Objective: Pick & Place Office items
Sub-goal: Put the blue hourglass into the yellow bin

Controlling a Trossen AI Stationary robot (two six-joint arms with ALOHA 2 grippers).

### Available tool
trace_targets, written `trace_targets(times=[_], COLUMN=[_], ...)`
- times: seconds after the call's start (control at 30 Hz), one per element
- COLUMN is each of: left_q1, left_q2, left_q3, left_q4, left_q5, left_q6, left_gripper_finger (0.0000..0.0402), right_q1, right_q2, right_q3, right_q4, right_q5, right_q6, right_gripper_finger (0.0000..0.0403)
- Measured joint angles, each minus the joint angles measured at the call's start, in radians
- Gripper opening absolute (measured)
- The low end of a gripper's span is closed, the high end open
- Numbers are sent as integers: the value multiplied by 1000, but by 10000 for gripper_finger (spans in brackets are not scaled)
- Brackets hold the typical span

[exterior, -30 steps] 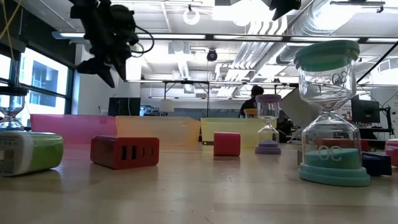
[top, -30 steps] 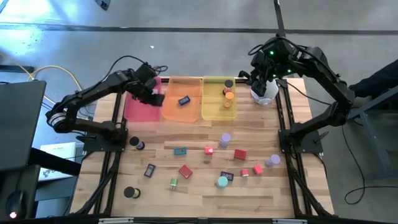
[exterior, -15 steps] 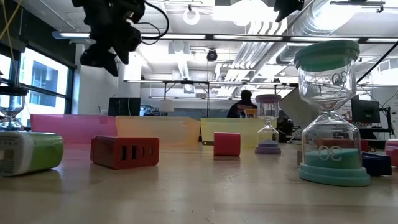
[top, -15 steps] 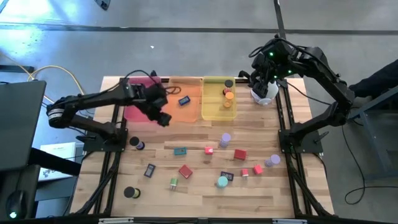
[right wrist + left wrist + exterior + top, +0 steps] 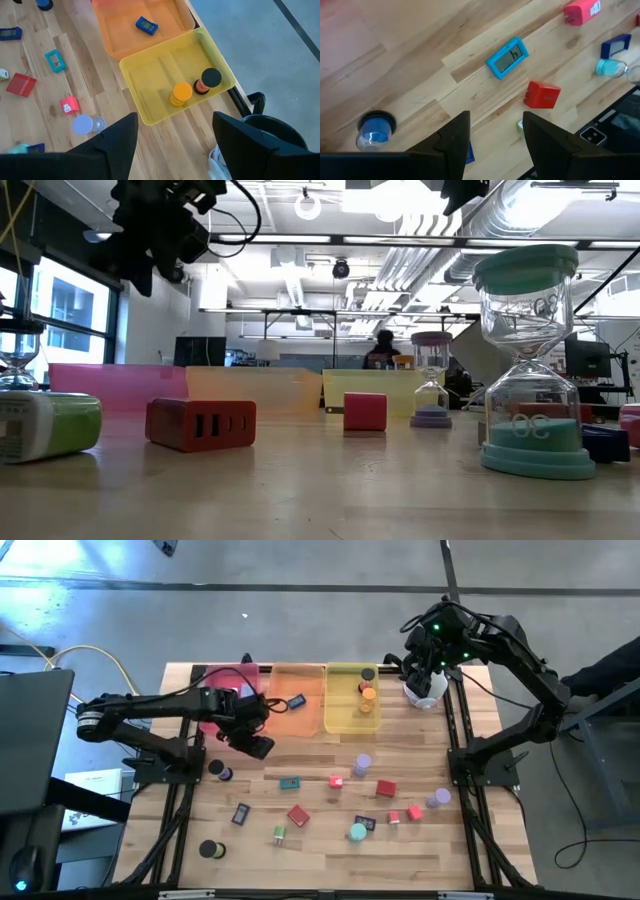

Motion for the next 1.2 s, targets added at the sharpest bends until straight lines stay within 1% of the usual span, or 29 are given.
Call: trace_targets(times=[0.13,0.2,0.3,0.43,0.5,0.57,0.6,0.63,0.67,0.73,0.8,0.9,1.03,1.1,1.2], left_q1=[22,37,62,91,106,123,131,135,136,131,126,108,64,41,15], left_q2=[0,0,0,0,0,0,0,0,0,0,0,0,0,0,0], left_q3=[0,0,0,0,0,0,0,0,0,0,0,0,0,0,0], left_q4=[-2,-6,-10,-84,-153,-248,-294,-337,-372,-411,-407,-406,-403,-402,-403], left_q5=[2,1,1,13,63,163,194,199,180,106,34,-33,-68,-70,-70], left_q6=[-11,-12,-2,0,-16,-18,-3,14,34,52,50,69,151,175,171], left_gripper_finger=[176,184,213,272,298,316,322,326,328,330,330,330,330,330,330], right_q1=[0,0,0,0,0,0,0,0,0,0,0,0,0,0,0], right_q2=[0,0,0,0,0,0,0,0,0,0,0,0,0,0,0], right_q3=[0,0,0,0,0,0,0,0,0,0,0,0,0,0,0], right_q4=[-2,-3,-3,-2,-1,0,1,4,8,16,20,22,22,22,22], right_q5=[0,0,0,0,0,0,0,0,0,0,0,0,0,0,0], right_q6=[0,0,0,0,-4,-13,-15,-16,-16,-17,-19,-19,-19,-19,-19], right_gripper_finger=[246,246,246,246,246,246,246,246,246,246,246,246,246,246,246])
